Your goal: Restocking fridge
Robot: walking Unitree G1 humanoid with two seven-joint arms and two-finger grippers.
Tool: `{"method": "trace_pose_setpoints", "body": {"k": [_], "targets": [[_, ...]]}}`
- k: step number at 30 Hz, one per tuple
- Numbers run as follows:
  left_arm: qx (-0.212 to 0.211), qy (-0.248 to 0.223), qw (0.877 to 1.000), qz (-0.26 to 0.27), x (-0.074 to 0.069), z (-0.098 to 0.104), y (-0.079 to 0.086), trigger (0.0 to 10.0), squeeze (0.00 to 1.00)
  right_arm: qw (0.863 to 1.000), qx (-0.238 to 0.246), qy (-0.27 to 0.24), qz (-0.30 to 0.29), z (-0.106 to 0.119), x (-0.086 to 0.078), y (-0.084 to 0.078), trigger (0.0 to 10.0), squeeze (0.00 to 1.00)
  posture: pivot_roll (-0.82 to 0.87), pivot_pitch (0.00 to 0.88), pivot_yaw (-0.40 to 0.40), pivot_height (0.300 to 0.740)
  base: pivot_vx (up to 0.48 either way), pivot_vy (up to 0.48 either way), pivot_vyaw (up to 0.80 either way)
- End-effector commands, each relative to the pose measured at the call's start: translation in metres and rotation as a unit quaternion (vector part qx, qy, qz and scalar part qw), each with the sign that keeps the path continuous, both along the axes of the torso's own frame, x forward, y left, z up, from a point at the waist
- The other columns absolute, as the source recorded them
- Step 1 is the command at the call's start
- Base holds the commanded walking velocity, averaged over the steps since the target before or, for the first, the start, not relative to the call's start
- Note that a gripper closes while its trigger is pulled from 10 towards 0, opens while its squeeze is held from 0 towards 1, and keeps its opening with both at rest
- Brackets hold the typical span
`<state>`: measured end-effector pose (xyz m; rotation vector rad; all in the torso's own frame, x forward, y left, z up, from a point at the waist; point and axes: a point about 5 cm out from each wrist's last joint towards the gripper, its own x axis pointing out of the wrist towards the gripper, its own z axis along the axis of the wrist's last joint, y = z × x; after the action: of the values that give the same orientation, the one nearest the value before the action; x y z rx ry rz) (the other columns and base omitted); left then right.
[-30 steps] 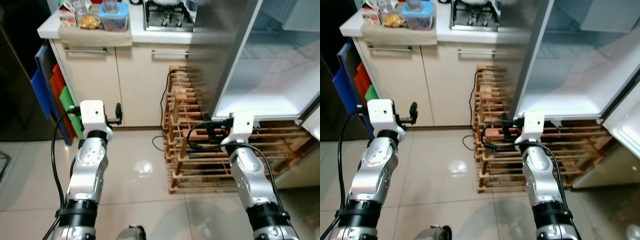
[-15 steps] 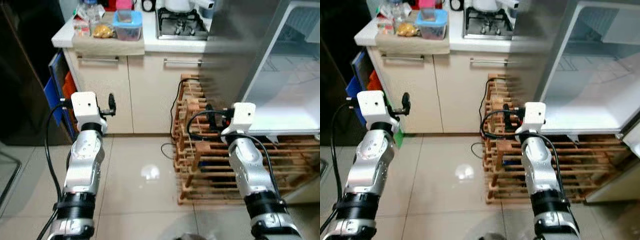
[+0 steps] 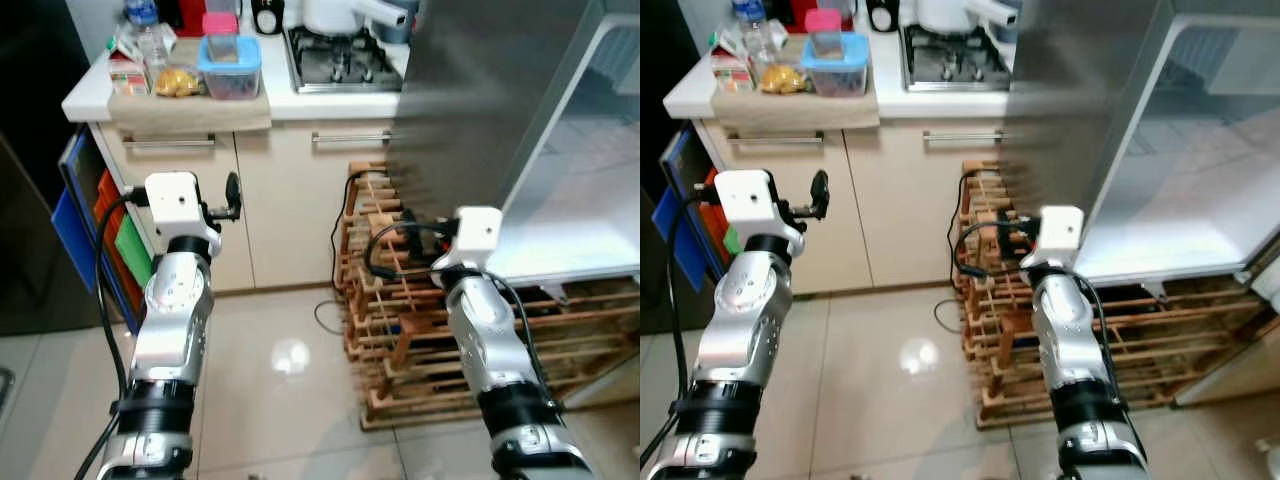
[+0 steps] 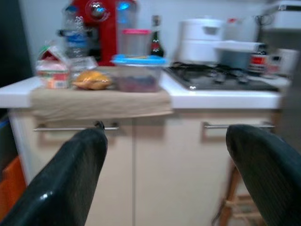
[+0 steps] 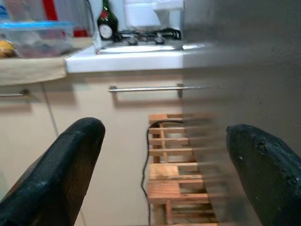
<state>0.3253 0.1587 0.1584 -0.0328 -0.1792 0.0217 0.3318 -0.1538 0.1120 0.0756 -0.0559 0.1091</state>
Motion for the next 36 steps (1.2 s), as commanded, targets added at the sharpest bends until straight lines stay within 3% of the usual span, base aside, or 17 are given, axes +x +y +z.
{"method": "trace_pose_setpoints", "body": {"k": [1,11,18,24,26,33,36], "targets": [[0.006,-0.002,1.0,0.007,-0.001,0.001,0.006,10.0,0.0,1.0,-0.002,-0.011,0.008,0.005,0.001,0.004,10.0,0.0,-0.03,0.009,-0.014,0.74,0.0,0.454,0.0],[0.005,0.007,1.0,0.004,-0.001,-0.003,0.004,10.0,0.0,1.0,-0.01,-0.015,-0.002,0.007,0.001,-0.002,10.0,0.0,-0.04,0.017,-0.014,0.74,0.0,0.437,0.0],[0.017,0.011,1.0,0.004,0.0,-0.004,0.002,10.0,0.0,1.0,-0.003,-0.016,-0.004,0.008,0.001,-0.002,10.0,0.0,-0.04,0.026,-0.012,0.74,0.0,0.0,0.64],[0.024,-0.014,0.999,-0.031,-0.001,0.004,-0.004,10.0,0.0,0.999,-0.005,-0.035,-0.027,0.014,0.003,-0.004,10.0,0.0,-0.03,0.021,-0.005,0.74,0.0,0.0,0.0],[0.034,-0.027,0.999,-0.029,0.001,0.012,-0.004,10.0,0.0,0.997,0.0,-0.079,-0.009,0.029,0.004,0.007,10.0,0.0,-0.02,0.0,0.005,0.74,0.444,0.0,0.0],[0.037,-0.033,0.998,-0.031,0.007,0.017,-0.006,10.0,0.0,0.995,0.012,-0.097,-0.002,0.039,0.01,0.014,10.0,0.0,-0.02,0.0,0.015,0.74,0.446,0.0,0.0],[0.038,-0.033,0.998,-0.027,0.009,0.018,-0.006,10.0,0.0,0.993,0.045,-0.111,-0.001,0.049,0.014,0.016,10.0,0.0,-0.02,0.0,0.015,0.74,0.442,0.0,0.0]]}}
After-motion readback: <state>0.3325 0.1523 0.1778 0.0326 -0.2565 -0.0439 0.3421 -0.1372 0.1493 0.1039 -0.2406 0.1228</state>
